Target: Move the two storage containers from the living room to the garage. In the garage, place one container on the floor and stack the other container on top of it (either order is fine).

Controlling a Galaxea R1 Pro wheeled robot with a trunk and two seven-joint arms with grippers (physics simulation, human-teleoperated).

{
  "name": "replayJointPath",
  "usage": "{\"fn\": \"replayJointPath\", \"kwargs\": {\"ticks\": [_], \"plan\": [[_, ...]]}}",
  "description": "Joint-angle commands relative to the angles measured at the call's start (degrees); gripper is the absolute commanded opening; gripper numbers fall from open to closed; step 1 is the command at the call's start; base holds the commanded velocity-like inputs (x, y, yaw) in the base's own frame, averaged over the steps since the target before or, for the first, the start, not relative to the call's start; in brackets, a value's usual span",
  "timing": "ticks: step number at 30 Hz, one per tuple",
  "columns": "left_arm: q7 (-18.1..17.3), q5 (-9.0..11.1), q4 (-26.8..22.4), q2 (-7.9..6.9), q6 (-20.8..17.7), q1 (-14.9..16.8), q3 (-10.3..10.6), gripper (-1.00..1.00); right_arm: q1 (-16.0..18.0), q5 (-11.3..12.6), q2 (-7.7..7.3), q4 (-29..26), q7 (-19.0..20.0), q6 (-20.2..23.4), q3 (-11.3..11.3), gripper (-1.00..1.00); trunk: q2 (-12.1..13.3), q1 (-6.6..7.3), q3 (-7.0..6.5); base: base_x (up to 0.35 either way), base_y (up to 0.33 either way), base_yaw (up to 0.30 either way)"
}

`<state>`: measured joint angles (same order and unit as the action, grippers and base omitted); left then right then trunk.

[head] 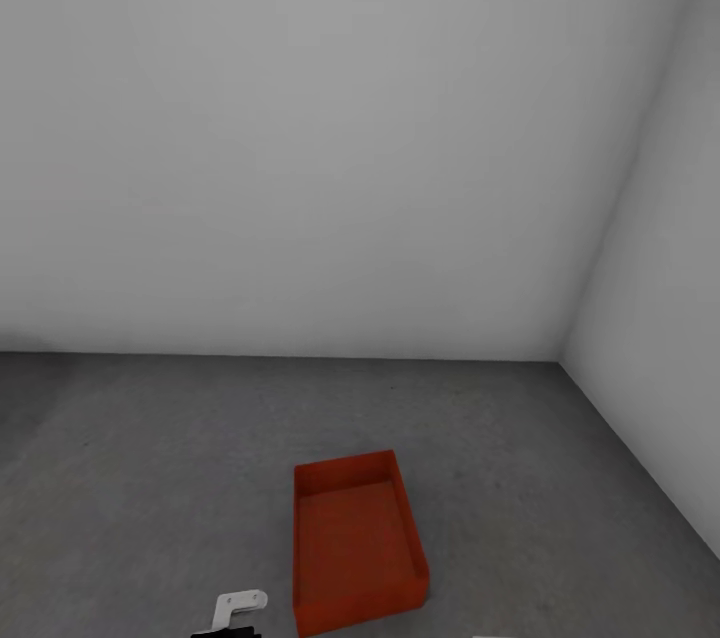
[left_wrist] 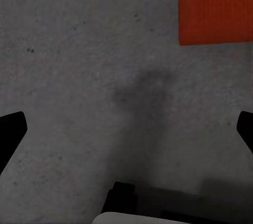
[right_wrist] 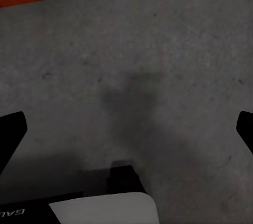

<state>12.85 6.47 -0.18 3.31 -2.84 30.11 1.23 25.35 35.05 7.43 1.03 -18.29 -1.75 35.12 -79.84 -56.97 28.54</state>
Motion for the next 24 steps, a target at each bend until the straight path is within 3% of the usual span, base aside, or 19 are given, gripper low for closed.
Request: {"fn": "replayJointPath", "kwargs": {"ticks": [1,24], "plan": [[0.16,0.56,-0.01,0.0,-0.15,0.04,0.18,1.0,0.05,0.55,0.04,0.11,-0.08,-0.18,0.47,1.0,-0.03,0.0,0.05,0.0,0.0,0.0],[0.16,0.56,0.0,0.02,-0.15,0.04,0.18,1.0,0.05,0.55,0.04,0.11,-0.08,-0.18,0.47,1.0,-0.03,0.0,-0.32,0.0,0.0,0.0]]}}
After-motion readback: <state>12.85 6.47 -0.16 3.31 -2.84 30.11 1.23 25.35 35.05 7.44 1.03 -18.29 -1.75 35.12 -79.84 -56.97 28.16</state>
